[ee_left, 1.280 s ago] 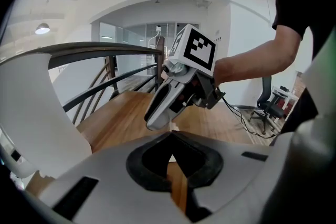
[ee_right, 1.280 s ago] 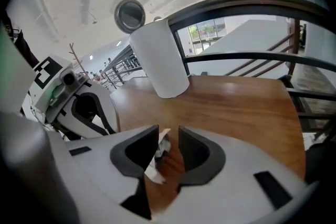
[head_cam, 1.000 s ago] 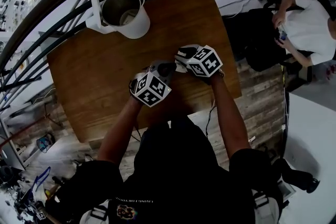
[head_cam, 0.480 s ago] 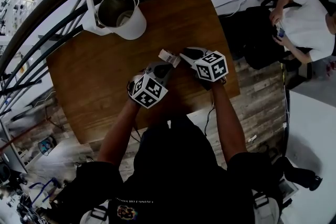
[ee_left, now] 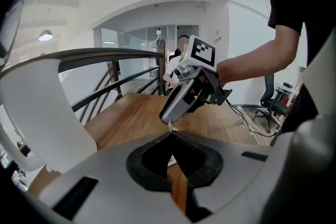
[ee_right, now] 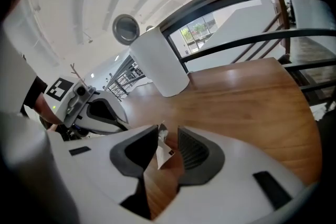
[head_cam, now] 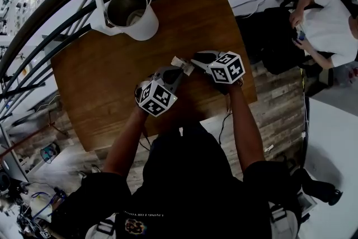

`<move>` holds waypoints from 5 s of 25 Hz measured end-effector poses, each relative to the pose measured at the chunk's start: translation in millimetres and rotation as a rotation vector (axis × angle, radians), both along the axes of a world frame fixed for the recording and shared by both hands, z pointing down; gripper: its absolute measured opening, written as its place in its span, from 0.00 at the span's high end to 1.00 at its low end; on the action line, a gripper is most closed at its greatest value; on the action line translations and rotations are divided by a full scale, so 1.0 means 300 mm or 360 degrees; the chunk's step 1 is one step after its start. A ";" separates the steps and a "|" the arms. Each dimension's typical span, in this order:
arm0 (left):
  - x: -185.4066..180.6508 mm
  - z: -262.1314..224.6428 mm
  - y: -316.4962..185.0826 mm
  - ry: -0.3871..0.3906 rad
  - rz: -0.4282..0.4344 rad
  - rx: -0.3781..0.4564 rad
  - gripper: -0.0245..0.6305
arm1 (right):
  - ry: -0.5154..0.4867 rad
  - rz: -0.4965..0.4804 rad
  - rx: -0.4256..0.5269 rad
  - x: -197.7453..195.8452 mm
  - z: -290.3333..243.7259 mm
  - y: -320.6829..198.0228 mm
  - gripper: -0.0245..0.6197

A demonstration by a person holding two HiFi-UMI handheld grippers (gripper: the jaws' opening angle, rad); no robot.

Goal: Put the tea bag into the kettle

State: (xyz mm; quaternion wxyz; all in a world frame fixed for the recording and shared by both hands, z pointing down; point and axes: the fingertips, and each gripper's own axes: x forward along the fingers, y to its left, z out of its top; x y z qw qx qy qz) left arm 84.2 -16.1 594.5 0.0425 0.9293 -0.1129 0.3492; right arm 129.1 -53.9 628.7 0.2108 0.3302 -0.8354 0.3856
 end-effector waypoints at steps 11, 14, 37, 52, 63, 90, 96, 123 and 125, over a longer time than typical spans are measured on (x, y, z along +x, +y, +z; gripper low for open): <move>-0.036 -0.006 -0.024 0.0007 0.0006 0.0007 0.96 | -0.0056 -0.0207 -0.0065 -0.051 -0.001 0.088 0.78; -0.039 -0.007 -0.033 0.0013 0.0003 0.0013 0.96 | -0.0044 -0.0181 -0.0078 -0.057 0.018 0.100 0.78; -0.080 0.041 -0.035 0.0169 -0.0026 -0.0216 0.96 | 0.0008 0.0165 0.0007 -0.031 0.042 0.063 0.78; -0.097 -0.004 -0.010 0.0222 0.0160 -0.0115 0.96 | 0.0099 0.0123 0.0040 -0.034 0.024 -0.040 0.78; -0.130 0.010 0.050 0.0187 0.0291 -0.0153 0.96 | 0.0143 -0.0274 0.0046 -0.165 0.000 -0.007 0.78; -0.227 0.124 0.048 0.0049 0.0123 -0.0270 0.81 | 0.0064 -0.0438 -0.0234 -0.260 0.141 0.151 0.78; -0.308 0.148 0.072 -0.0059 0.0040 -0.0330 0.79 | 0.0037 -0.0427 -0.0232 -0.261 0.136 0.148 0.78; -0.251 0.150 0.047 0.0167 -0.0221 -0.0609 0.74 | 0.0162 -0.0459 0.0227 -0.238 -0.146 0.073 0.94; -0.236 0.141 0.043 0.0161 -0.0195 -0.0594 0.71 | 0.0160 -0.0472 0.0267 -0.237 -0.188 0.063 0.94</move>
